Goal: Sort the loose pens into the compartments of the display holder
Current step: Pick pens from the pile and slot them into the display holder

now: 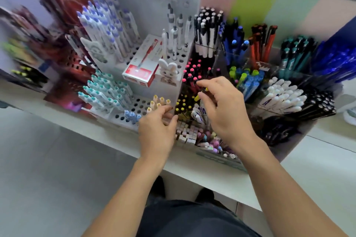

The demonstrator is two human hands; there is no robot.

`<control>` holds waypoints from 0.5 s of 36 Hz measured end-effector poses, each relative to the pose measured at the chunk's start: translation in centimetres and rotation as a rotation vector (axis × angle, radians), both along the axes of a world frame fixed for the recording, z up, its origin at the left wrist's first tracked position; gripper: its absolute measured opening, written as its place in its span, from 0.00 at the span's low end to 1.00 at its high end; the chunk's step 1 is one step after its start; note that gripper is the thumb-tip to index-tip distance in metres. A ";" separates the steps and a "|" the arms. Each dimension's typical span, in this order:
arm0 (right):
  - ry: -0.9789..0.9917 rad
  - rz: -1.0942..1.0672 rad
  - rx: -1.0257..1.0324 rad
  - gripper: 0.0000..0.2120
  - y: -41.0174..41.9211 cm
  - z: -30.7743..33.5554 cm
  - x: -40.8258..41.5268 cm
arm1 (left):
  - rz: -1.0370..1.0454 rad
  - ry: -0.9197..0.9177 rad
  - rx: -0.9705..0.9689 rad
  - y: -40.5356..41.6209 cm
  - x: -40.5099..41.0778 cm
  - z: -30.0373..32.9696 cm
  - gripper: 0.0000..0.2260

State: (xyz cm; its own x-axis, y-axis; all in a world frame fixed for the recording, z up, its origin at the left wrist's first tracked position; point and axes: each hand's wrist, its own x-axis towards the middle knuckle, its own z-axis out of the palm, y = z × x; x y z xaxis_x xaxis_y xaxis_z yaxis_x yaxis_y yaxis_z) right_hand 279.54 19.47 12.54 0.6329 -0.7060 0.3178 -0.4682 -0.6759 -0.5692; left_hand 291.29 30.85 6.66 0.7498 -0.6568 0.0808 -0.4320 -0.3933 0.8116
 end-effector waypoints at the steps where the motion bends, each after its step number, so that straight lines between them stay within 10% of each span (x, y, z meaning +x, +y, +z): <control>1: 0.004 0.000 -0.002 0.14 0.1 0.1 0.1 | -0.020 -0.009 0.005 -0.1 0.1 0.0 0.14; 18: 0.282 -0.155 0.158 0.10 0.5 -3.2 2.6 | -0.187 0.040 0.020 -0.5 0.4 -0.2 0.14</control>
State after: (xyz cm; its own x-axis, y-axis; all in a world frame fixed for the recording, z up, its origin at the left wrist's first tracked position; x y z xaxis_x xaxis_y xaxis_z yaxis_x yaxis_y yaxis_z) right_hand 282.17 20.01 9.29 0.5618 -0.8269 0.0252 -0.7118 -0.4987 -0.4945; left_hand 291.67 30.30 6.42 0.6170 -0.7860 0.0390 -0.4667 -0.3255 0.8223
